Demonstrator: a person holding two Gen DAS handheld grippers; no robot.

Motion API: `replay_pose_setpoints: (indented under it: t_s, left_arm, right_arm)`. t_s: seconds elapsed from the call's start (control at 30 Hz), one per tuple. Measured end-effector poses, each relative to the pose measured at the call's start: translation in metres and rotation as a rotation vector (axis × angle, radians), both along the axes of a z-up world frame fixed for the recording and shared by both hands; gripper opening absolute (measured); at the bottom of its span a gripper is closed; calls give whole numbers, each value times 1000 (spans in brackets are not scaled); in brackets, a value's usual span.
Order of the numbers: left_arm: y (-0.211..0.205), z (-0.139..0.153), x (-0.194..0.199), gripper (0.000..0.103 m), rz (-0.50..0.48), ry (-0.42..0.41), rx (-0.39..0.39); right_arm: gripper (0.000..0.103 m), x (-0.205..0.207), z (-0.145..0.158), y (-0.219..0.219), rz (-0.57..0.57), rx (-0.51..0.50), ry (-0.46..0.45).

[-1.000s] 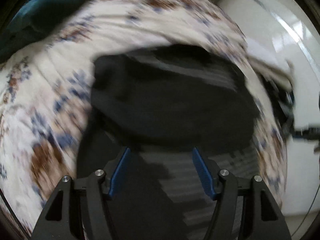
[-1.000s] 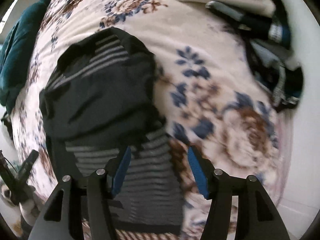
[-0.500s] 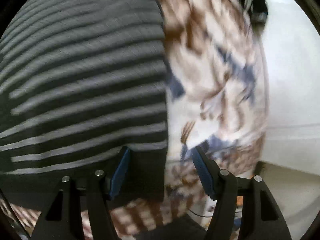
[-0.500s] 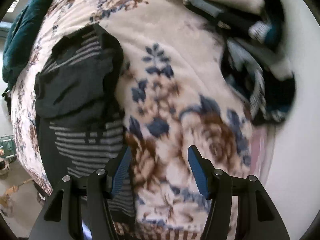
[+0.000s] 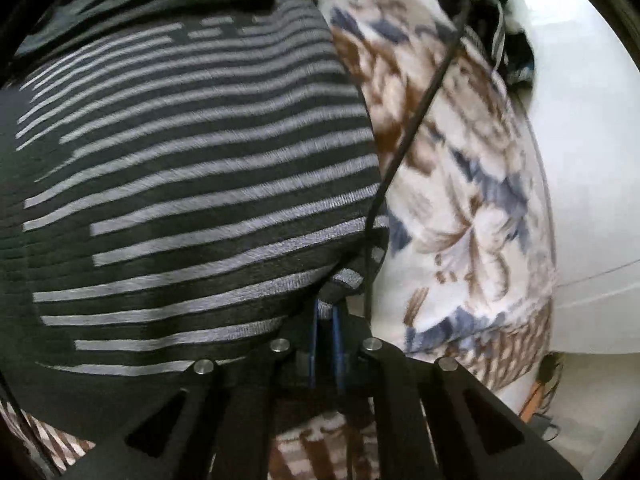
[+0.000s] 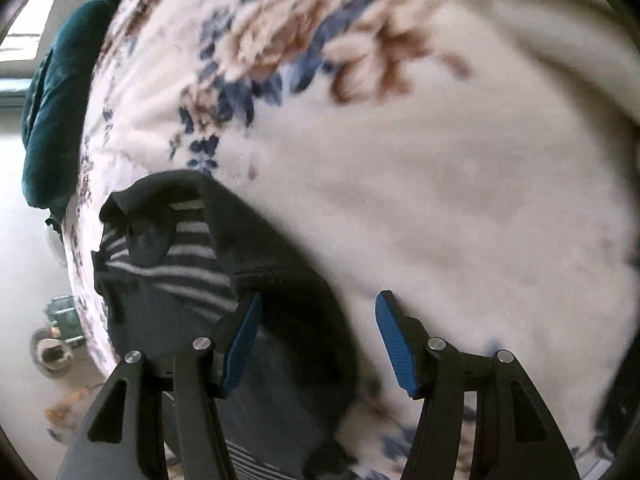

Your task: Fold small clothes

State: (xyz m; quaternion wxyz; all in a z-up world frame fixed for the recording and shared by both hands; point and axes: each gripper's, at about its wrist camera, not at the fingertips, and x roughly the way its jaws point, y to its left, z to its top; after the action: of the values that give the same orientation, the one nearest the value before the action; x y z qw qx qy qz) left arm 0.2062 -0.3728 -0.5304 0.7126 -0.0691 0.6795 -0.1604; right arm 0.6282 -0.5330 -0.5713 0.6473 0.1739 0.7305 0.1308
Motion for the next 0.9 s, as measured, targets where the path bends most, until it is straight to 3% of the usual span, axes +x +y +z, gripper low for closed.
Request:
replay_pose_setpoints:
  t_s: [0.03,0.07,0.27,0.47,0.57,0.7,0.8,0.9]
  left_arm:
    - [8,9,2,4,26,-12,-16]
    - [17,17,3,4,50,-23,-32]
    - [86,65,7,4,245,-84,-95]
    - [189,96,-9,4,495,-97,-149]
    - [236,100,-23,4,593,-86,-166]
    - [298,99,-46,4,702,-75,-160]
    - [345,91,-63,4,777,-66,-159]
    - [378,77,-74,4,838,-58,-156]
  right_arm:
    - [23,2,-1,9,23,-17,-9]
    - [8,2,1,16,41,-45,-30]
    - [6,0,47,52,109,-139,-116]
    - [5,3,124,104,126,-171,-184]
    - [5,6,165,161,171,-179,-227]
    - [5,10,193,249,249,-191,-264]
    - [5,13,196,328,313,-207,-288]
    - [5,11,179,412,366,-243,-296]
